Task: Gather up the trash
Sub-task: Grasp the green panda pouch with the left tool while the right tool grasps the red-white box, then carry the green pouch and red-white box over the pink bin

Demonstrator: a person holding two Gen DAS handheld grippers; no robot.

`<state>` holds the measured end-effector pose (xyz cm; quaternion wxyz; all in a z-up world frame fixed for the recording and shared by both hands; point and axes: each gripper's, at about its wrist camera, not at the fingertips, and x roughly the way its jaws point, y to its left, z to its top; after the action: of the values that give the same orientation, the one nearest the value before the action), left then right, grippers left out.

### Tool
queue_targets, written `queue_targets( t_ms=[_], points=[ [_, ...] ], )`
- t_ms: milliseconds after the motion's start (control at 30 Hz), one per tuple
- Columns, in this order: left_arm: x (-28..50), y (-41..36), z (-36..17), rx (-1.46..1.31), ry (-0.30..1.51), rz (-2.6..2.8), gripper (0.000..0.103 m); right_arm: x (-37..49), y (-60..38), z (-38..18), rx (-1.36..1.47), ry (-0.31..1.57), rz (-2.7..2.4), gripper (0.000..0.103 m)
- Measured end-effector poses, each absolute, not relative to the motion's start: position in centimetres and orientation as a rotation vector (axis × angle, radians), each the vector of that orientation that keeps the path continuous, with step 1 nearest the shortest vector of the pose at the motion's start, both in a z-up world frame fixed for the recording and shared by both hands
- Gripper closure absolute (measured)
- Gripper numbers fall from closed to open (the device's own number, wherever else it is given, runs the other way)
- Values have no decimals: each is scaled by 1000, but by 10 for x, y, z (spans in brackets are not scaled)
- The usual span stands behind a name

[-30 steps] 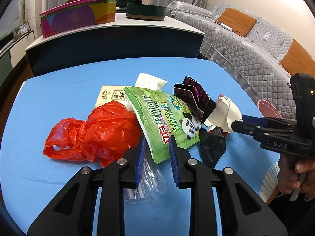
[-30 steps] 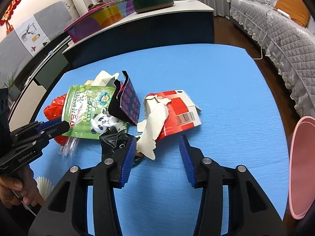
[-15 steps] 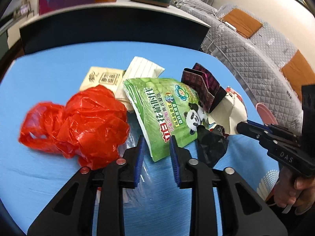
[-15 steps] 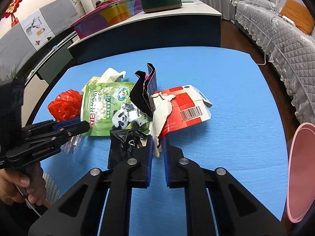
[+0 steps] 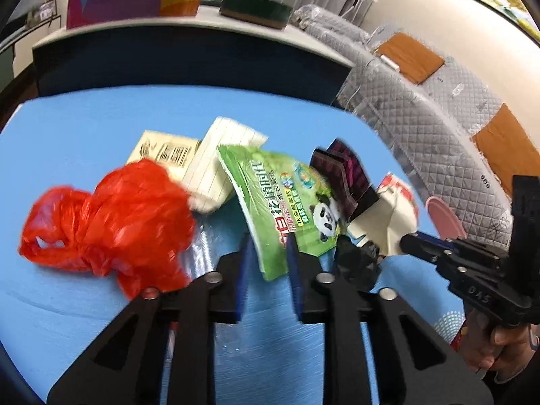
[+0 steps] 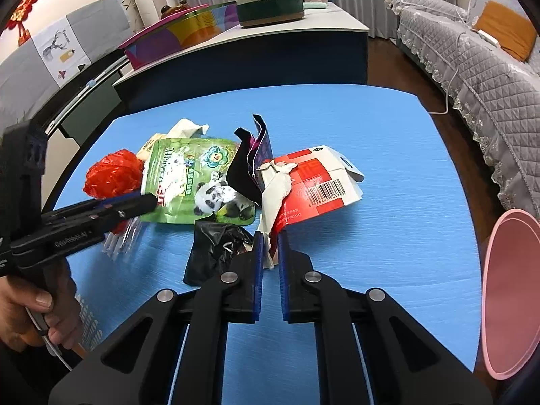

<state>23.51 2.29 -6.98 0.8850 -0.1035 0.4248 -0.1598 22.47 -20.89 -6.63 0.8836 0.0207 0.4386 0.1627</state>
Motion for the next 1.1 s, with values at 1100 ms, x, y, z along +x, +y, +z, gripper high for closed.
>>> queue_targets(
  t_ms=[1100],
  points=[
    [159, -15, 16, -58, 576, -264, 102, 168, -264, -11, 92, 741, 241, 102]
  ],
)
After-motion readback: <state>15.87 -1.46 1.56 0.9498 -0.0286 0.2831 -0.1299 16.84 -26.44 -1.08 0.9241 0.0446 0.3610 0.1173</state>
